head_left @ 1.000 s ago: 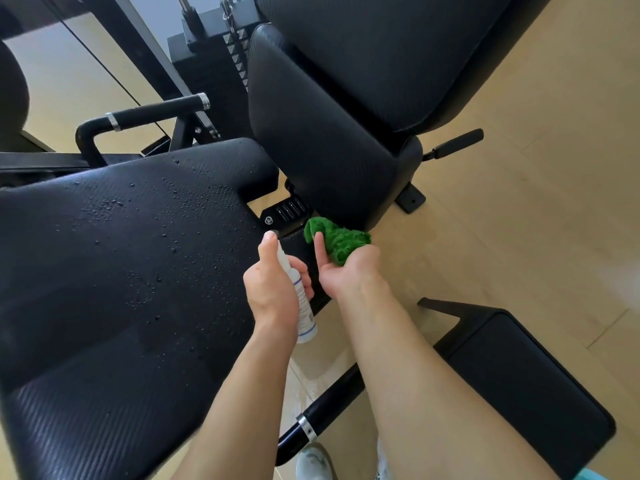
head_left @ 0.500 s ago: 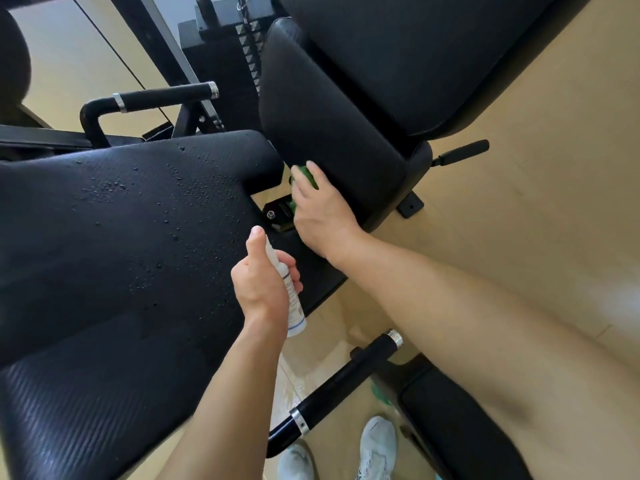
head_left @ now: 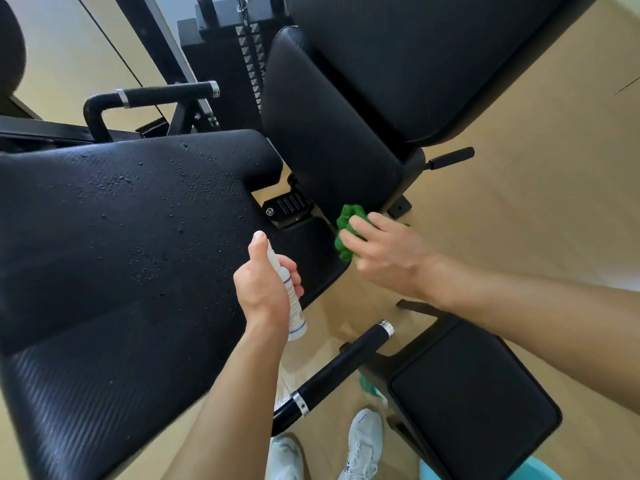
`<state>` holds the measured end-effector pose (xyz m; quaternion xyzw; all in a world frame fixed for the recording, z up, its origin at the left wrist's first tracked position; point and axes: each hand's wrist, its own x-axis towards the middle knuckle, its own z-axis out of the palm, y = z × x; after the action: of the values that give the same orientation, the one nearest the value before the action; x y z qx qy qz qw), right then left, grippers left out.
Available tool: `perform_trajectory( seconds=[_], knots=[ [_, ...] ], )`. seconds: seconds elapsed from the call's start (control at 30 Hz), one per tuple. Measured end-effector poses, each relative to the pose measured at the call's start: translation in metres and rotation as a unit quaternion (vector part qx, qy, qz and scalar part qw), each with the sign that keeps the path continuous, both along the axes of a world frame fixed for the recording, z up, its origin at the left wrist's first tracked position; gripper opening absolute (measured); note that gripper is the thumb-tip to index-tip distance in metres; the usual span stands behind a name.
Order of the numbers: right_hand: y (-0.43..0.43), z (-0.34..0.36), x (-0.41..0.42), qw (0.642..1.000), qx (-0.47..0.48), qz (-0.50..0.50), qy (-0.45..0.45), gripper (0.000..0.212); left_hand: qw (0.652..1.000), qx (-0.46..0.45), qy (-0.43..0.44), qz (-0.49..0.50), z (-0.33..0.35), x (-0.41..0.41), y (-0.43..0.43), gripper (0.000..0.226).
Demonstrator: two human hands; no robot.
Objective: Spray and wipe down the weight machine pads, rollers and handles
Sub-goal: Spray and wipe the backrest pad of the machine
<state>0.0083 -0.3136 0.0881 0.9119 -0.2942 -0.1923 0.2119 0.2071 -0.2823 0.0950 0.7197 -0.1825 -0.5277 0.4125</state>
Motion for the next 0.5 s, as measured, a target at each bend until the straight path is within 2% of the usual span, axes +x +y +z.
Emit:
perform_trajectory(
  seconds=[0.03,0.1,0.2,0.27,0.33,0.43,0.47,0.5],
  knots=[
    [0.003,0.009,-0.004,0.996,-0.017,-0.016,-0.087,0.029,1.0,-0.003,0.003,-0.002,0.002,-0.002,0.001,0.065],
    [0.006,0.031,-0.005,0.965,-0.068,-0.05,-0.248,0.032,1.0,-0.004,0.008,-0.007,0.007,-0.008,0.002,0.064],
    [-0.006,0.038,-0.008,0.894,-0.18,-0.111,-0.396,0.025,0.999,-0.015,0.015,-0.026,0.014,-0.017,0.002,0.064],
    [-0.012,0.012,-0.009,0.881,-0.213,-0.138,-0.399,0.019,0.999,-0.014,0.007,-0.035,0.016,-0.019,0.002,0.064],
    [-0.006,-0.028,-0.007,0.884,-0.205,-0.148,-0.393,0.017,0.999,-0.015,0.005,-0.045,0.016,-0.02,0.001,0.064],
    [0.028,-0.081,0.006,0.916,-0.052,-0.165,-0.361,0.022,0.998,-0.015,0.005,-0.058,0.014,-0.02,0.004,0.064],
    [0.042,-0.091,0.012,0.91,-0.017,-0.19,-0.368,0.023,0.998,-0.014,0.005,-0.06,0.013,-0.02,0.006,0.064],
    [0.057,-0.094,0.017,0.885,0.004,-0.238,-0.4,0.025,0.998,-0.012,0.004,-0.063,0.011,-0.019,0.007,0.064]
  ],
)
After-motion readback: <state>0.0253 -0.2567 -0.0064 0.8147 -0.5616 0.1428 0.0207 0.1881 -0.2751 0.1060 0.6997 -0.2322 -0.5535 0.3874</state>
